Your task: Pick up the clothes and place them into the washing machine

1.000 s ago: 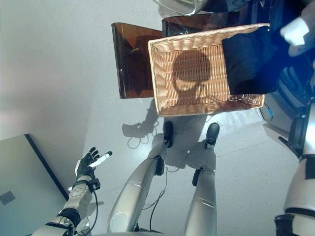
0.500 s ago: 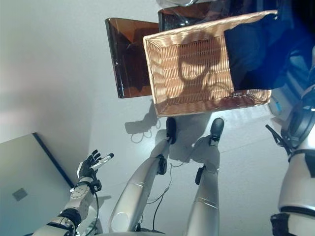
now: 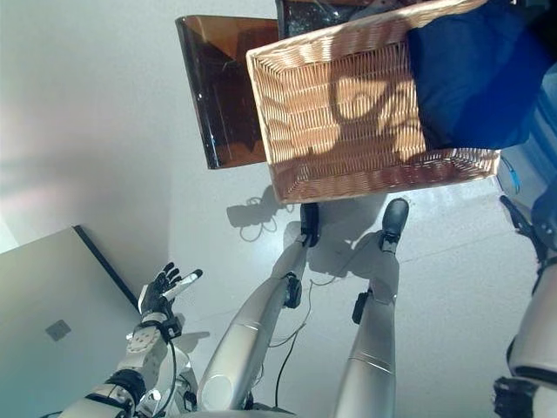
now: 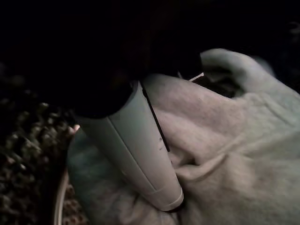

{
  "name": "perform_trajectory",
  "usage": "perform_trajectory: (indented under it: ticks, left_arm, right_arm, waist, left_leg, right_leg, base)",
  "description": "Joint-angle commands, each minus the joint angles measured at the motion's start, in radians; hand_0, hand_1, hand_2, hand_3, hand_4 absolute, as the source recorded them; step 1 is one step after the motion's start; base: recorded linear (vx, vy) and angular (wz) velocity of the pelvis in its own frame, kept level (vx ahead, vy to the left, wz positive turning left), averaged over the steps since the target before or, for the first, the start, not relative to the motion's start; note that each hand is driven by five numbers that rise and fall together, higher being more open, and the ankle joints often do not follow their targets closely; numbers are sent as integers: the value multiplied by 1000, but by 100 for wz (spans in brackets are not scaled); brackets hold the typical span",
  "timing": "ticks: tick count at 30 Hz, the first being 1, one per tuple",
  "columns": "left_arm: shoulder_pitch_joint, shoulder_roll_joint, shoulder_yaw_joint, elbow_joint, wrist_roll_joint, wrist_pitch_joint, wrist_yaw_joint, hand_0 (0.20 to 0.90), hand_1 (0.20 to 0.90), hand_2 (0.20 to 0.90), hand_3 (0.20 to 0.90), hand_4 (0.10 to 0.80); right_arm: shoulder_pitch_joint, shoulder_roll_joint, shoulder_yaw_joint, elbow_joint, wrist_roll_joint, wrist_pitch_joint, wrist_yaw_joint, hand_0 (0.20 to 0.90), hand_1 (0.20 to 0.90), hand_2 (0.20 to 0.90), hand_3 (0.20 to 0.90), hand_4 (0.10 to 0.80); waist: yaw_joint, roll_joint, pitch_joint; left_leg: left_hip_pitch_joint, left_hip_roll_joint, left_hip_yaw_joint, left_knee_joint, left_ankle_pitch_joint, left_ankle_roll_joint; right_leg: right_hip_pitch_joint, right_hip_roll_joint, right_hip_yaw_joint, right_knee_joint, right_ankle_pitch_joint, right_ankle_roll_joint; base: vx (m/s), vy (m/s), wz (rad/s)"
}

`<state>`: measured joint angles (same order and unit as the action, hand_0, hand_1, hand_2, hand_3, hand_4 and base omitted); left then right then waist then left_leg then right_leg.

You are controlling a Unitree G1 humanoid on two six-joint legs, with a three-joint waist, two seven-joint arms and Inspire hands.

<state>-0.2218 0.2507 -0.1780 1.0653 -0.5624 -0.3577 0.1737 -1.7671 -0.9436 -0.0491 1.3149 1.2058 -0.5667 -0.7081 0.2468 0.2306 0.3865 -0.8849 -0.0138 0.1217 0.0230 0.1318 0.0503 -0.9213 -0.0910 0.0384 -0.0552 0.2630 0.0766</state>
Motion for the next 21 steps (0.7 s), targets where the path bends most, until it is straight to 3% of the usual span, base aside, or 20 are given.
perform_trajectory:
  ticks: [1, 15, 17, 21]
  left_arm:
    - [78, 67, 0, 56, -36, -22, 58, 900, 900, 900, 900, 800]
    - [74, 87, 21, 75, -6, -15, 66, 900, 900, 900, 900, 800]
    - [80, 91, 18, 62, -2, -18, 60, 900, 900, 900, 900, 800]
    - [86, 119, 18, 3, 18, -28, 49, 900, 900, 900, 900, 800]
  right_arm:
    - [-66, -151, 231, -71, -90, -67, 15, 900, 900, 900, 900, 800]
    - [-24, -148, 323, 28, -237, 113, 37, 900, 900, 900, 900, 800]
    - [-17, -160, 369, 69, -319, 173, 26, 900, 900, 900, 900, 800]
    - [-18, -182, 582, 150, -733, 393, -61, 900, 900, 900, 900, 800]
  waist:
    - [6, 90, -34]
    - [-4, 80, -39]
    - [-3, 76, -40]
    - [2, 72, -38]
  left_leg:
    - [90, 45, -49, -110, 44, -134]
    - [116, 35, -47, -110, 41, -131]
    - [121, 33, -46, -110, 42, -129]
    - [127, 28, -43, -110, 46, -127]
  right_leg:
    - [-20, 74, -13, 224, -209, 9]
    - [22, 75, -33, 194, -189, 7]
    - [32, 72, -37, 187, -184, 7]
    - [51, 68, -42, 175, -173, 6]
  base:
    - [-3, -21, -7]
    - [-1, 4, 0]
    - [-2, 15, 1]
    - [-26, 4, 1]
